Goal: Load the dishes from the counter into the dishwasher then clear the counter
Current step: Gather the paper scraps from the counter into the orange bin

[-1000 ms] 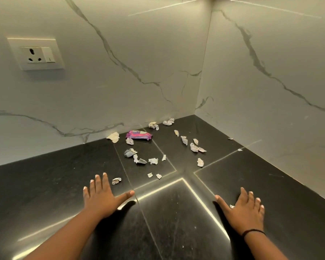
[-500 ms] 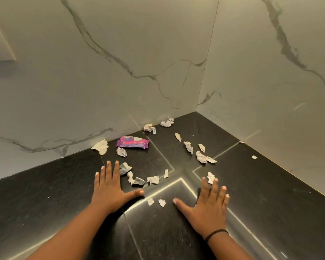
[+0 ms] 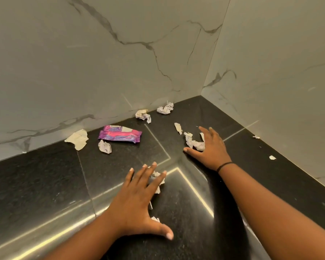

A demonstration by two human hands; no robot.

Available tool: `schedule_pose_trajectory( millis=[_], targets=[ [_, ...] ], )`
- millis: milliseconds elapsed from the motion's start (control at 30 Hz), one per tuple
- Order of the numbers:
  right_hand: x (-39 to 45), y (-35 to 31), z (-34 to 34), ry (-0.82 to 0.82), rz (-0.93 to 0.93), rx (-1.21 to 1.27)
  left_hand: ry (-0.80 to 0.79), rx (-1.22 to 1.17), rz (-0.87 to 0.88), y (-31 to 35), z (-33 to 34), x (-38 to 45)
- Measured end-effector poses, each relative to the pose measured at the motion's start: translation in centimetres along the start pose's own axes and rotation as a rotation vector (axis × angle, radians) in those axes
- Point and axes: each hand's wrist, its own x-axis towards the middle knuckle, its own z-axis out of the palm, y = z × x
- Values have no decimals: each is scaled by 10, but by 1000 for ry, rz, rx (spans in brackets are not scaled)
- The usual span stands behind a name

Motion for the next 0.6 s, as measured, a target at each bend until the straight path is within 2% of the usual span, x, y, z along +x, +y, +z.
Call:
schedule_pose_trajectory(
  millis=[200,333,400,533,600],
  targets=[
    [63,-32,14,-131,-284,-17,12,63,156,0,3,26],
    [91,-56,31,-156,-400,-10,91,48,201,-2,7,41],
    [102,-65,41,-155,-392,-26,172,24,212,-2,10,43],
    [121,-82,53,-6,-276,-83,285,-22,210,2,13,43],
    [128,-88,56,13,-204,-95,342,15,204,2,16,45]
  ],
)
